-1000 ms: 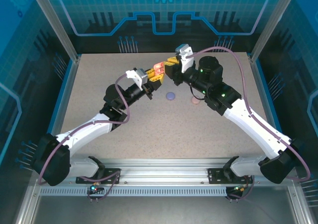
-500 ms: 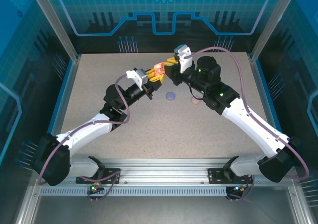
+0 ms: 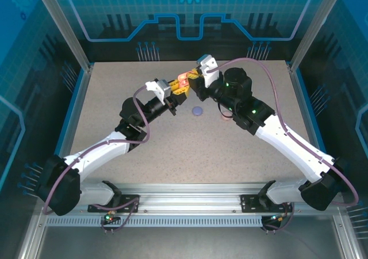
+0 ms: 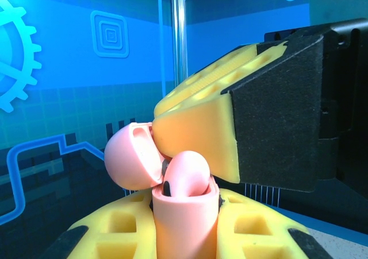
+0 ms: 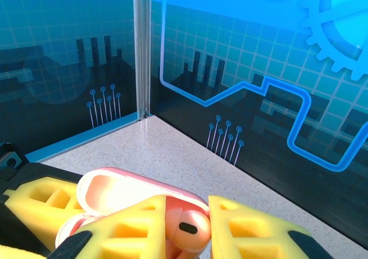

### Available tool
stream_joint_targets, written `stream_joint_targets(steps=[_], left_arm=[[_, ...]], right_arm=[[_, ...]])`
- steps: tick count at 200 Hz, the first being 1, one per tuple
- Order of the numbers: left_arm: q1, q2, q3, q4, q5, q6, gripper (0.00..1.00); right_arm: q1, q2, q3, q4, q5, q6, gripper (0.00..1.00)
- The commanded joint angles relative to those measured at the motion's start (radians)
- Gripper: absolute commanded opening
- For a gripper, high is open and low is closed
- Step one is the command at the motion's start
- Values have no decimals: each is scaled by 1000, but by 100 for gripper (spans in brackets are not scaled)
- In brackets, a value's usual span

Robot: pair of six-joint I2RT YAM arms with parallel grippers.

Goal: Insert wireless bluetooth earbuds into charging case

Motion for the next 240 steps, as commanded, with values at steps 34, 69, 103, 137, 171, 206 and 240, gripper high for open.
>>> stream_joint_targets(steps=[34, 69, 103, 137, 171, 206, 240], left_arm=[[-7, -39, 21, 52, -4, 24, 0], [-7, -39, 18, 52, -8, 26, 0], [-7, -39, 21, 53, -5, 24, 0], [-7, -39, 22, 52, -7, 23, 0], [-7, -39, 21, 52, -6, 23, 0], [-8, -39, 21, 47, -8, 26, 0], [-8, -34, 21, 48, -8, 23, 0]], right_arm=[[27, -26, -10, -29, -22, 8, 22], [25, -46, -26, -20, -51, 29, 22], [15, -40, -22, -36, -102, 44, 21], [6, -31, -17, -51, -143, 49, 21], [4, -9, -2, -84, -165, 43, 21], [1, 1, -1, -89, -159, 42, 22], [-3, -4, 10, -84, -144, 48, 28]])
